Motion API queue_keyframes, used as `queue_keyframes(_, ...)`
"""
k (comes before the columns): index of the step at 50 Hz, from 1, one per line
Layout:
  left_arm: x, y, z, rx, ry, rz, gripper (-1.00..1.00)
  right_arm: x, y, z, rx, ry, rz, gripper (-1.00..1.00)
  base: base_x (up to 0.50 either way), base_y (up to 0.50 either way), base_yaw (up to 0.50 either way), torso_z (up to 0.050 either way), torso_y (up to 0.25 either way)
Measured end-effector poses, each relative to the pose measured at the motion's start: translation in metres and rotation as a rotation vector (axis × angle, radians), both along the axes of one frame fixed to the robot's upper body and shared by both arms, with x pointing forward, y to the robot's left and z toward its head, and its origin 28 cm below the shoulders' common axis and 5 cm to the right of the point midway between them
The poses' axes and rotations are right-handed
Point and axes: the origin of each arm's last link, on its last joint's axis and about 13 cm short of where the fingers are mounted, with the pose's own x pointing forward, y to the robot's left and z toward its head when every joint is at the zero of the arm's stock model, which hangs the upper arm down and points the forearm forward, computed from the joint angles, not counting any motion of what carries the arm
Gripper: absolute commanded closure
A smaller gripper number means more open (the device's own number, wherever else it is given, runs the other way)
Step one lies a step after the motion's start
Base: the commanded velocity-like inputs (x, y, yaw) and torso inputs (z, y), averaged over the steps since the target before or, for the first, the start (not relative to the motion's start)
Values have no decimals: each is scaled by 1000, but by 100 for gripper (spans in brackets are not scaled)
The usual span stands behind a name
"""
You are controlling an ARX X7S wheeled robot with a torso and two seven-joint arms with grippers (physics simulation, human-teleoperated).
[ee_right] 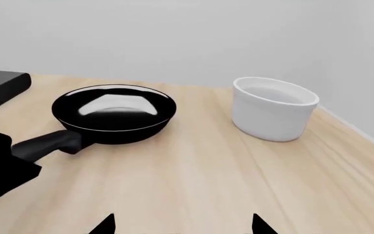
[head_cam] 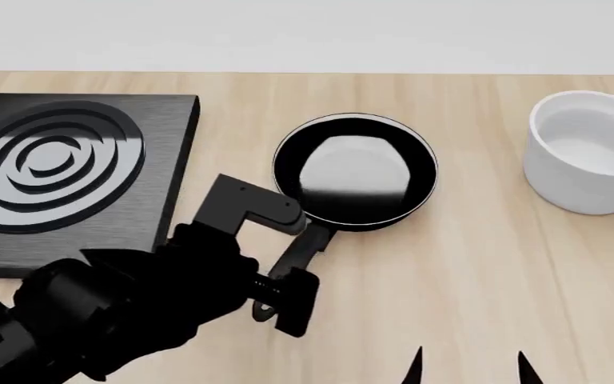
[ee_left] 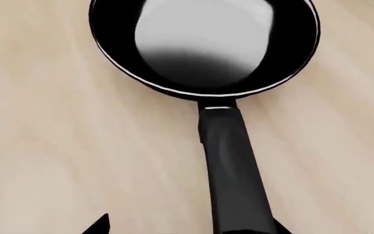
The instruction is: Put the frying pan on the cabinet shelf.
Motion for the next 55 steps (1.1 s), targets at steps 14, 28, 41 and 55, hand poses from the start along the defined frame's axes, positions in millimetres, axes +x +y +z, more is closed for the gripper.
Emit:
queue_keyframes(14,-2,-3,-1,3,10,-31,-100,0,-1,-1,1,3,-2,-100,0,0,0,0,0)
queue_keyframes(28,-4,-1,-6,8,33,-35,-100,-1,-1,-2,1,6,-3,-100,0,0,0,0,0)
queue_keyframes(41,-5,2,-11,19,55,-35,-100,-1,-2,-3,1,10,-4,-100,0,0,0,0,0)
queue_keyframes(55,-5,4,-10,-4,67,-116,100,0,-1,-4,1,15,-2,-100,0,0,0,0,0)
